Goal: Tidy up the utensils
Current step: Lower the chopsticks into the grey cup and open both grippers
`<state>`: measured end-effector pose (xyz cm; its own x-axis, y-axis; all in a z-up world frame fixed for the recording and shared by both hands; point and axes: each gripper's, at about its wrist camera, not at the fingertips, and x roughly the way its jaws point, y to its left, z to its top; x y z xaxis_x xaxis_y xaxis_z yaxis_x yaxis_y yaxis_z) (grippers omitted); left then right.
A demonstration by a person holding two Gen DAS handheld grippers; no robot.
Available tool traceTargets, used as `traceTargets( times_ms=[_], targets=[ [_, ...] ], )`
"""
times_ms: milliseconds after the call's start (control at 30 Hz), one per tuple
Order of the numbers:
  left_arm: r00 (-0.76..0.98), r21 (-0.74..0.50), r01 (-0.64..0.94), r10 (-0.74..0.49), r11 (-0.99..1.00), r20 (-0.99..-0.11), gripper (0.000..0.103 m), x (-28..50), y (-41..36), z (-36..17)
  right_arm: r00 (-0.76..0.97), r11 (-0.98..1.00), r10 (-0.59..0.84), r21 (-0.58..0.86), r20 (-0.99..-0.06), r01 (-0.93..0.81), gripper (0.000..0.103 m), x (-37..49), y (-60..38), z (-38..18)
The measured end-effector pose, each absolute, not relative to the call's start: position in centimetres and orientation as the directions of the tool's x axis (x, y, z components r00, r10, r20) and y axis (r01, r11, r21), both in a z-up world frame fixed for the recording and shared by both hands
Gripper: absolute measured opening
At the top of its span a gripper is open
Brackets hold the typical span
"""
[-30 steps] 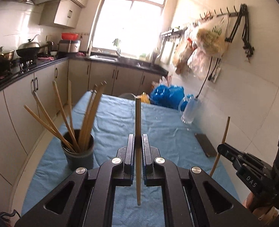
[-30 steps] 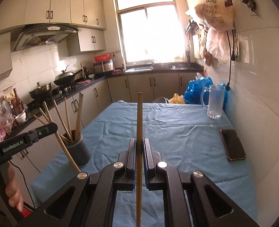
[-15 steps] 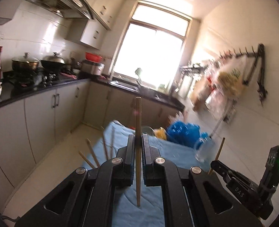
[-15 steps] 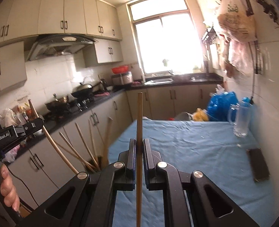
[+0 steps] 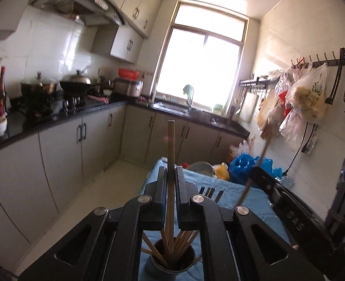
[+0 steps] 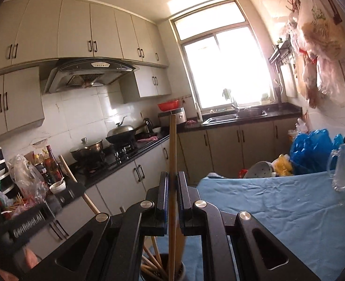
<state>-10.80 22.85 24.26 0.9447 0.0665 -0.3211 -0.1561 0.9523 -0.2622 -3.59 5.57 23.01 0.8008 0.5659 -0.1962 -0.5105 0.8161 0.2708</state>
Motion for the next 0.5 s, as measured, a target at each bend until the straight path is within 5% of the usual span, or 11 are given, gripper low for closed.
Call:
traceTargets(
  times_ms=[300, 500],
  targets=[
    [0.894, -0.274, -0.146, 0.009, 0.950, -0.447, 0.006, -8.1, 23.0, 21.0, 0.777, 0.829, 0.556, 0.254, -0.295, -0.498, 0.007, -1.1, 7.9, 19.3],
    [0.895, -0.297, -0.148, 0.000, 0.943, -0.445, 0.006, -8.7, 22.8, 20.7, 0.763, 0.832, 0.554, 0.251, -0.333, -0.495, 0.008, -1.2, 7.5, 17.7]
  ],
)
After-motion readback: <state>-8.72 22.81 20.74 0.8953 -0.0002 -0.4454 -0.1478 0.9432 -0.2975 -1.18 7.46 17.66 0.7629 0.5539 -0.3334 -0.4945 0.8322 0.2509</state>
